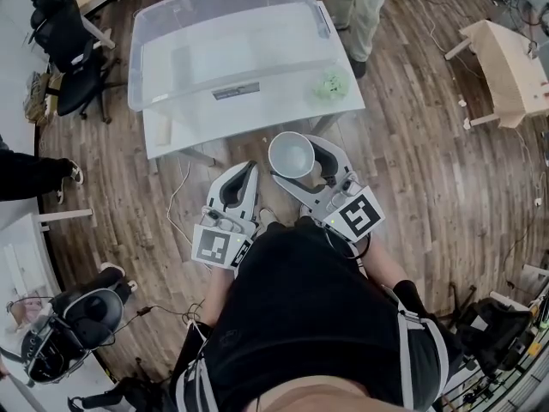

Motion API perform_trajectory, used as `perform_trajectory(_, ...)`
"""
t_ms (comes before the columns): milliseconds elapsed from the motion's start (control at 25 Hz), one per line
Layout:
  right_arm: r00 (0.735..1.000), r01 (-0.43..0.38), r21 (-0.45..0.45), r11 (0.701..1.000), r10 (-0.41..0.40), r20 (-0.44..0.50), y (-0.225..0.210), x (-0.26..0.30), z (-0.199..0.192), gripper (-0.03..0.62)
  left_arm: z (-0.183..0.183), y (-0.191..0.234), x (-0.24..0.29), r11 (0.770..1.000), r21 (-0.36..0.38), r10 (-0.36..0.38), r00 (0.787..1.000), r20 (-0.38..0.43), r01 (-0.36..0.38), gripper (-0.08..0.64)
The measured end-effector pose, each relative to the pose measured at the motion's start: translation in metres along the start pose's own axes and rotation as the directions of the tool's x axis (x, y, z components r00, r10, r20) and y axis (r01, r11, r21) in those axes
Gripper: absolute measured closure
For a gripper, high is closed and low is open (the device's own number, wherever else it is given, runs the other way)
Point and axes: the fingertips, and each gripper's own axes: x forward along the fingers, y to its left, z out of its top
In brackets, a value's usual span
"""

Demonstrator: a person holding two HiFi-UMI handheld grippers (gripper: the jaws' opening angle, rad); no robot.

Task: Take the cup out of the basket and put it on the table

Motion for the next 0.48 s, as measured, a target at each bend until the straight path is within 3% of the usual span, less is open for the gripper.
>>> perform_trajectory(480,1.000,-0.014,0.015,1.000,0.014,-0.001,-0.005,-0.024,-0.006,0.275,-0.005,-0.023,0.004,1.000,0.008,0.018,1.000,-0.007,-0.018,0.541)
